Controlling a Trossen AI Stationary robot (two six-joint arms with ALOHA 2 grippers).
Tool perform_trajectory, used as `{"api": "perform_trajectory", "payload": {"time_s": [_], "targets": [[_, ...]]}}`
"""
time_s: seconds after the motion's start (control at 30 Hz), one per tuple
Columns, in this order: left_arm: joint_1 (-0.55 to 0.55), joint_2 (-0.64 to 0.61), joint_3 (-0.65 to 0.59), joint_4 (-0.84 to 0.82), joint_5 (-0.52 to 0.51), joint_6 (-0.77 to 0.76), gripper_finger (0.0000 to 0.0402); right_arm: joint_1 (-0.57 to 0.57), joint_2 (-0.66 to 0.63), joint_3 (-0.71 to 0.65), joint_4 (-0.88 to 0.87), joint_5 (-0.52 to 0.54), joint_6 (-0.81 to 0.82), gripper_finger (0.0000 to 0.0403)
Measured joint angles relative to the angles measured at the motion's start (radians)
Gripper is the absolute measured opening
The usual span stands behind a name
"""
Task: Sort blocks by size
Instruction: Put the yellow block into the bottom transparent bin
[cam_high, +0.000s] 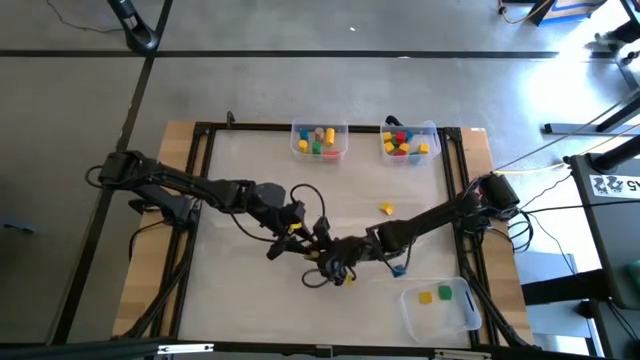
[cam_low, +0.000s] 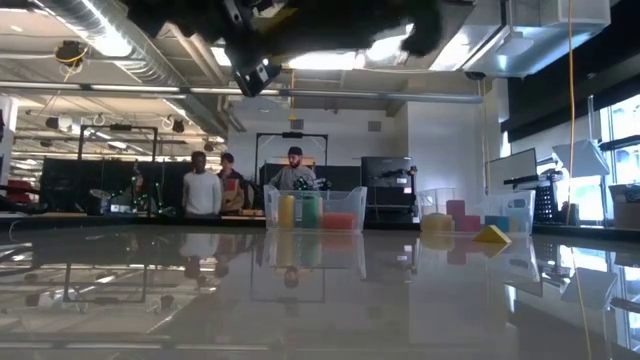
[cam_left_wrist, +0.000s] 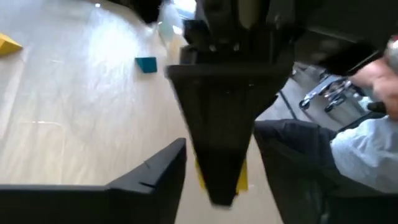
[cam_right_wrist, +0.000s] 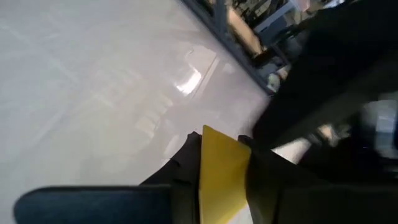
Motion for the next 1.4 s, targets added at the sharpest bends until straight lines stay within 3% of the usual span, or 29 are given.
{"api": "perform_trajectory", "payload": {"time_s": [0.27, 0.47, 0.67, 0.87, 1.1, 1.4], "targets": [[0.018, -0.035, 0.001, -0.007, 0.031, 0.002, 0.0237, 0.124, -0.117, 0.001, -0.220, 0.167, 0.238, 0.0086], [0.018, -0.035, 0.000, -0.028, -0.033, 0.051, 0.0239, 0.208, -0.249, 0.001, -0.546, 0.239, 0.596, 0.0088], [0.019, -0.033, -0.001, -0.069, -0.159, 0.053, 0.0239, 0.298, -0.367, 0.001, -0.856, 0.114, 1.110, 0.0085], [0.018, -0.033, -0.001, -0.056, -0.197, 0.071, 0.0239, 0.447, -0.389, 0.001, -1.077, -0.070, 1.639, 0.0091], [0.018, -0.033, -0.002, -0.051, -0.269, 0.077, 0.0239, 0.624, -0.369, -0.029, -1.110, -0.147, 2.125, 0.0090], [0.017, -0.033, -0.002, -0.008, -0.271, 0.080, 0.0239, 0.762, -0.369, -0.187, -1.005, -0.199, 2.521, 0.0102]]}}
